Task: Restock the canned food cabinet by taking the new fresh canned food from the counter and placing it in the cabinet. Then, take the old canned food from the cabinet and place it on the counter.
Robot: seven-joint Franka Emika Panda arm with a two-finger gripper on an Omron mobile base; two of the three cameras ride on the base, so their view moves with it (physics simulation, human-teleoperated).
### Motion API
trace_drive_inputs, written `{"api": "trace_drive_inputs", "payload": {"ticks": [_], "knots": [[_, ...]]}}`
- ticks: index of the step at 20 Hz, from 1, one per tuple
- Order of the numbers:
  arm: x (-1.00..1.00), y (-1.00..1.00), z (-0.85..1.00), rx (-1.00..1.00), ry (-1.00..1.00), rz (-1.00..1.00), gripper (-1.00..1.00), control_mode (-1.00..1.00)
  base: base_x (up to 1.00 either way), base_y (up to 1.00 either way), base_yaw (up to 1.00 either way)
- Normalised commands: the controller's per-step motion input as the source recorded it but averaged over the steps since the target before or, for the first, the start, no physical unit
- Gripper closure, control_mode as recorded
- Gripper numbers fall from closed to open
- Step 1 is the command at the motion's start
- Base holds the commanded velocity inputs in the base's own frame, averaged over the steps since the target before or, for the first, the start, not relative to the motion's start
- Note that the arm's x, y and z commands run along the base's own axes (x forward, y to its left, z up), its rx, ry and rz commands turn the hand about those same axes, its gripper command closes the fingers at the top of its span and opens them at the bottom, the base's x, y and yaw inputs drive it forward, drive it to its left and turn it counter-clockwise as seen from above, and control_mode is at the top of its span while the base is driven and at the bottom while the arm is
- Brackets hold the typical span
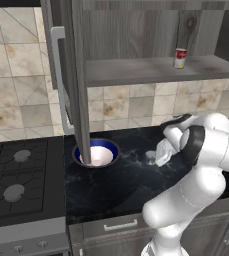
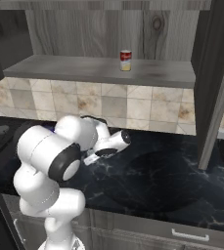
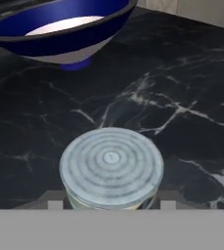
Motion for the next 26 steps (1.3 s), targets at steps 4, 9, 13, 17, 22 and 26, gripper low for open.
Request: {"api": "trace_drive_inputs", "payload": {"ticks": [4,9,13,17,22,26], "knots": [[0.05,0.01,-0.01,0.0,-0.04,0.02,-1.0,-1.0,0.0,0.0,0.0],[0.0,0.0,0.02,0.0,-0.02,0.0,-1.0,-1.0,0.0,0.0,0.0],[0.0,0.0,0.21,0.0,0.0,0.0,-1.0,-1.0,0.0,0.0,0.0],[-0.03,0.0,0.87,0.0,0.0,0.0,-1.0,-1.0,0.0,0.0,0.0],[-0.12,0.0,1.0,0.0,-0.02,0.0,-1.0,-1.0,0.0,0.0,0.0],[-0.38,0.09,0.94,0.0,-0.05,0.0,-1.0,-1.0,0.0,0.0,0.0]]}}
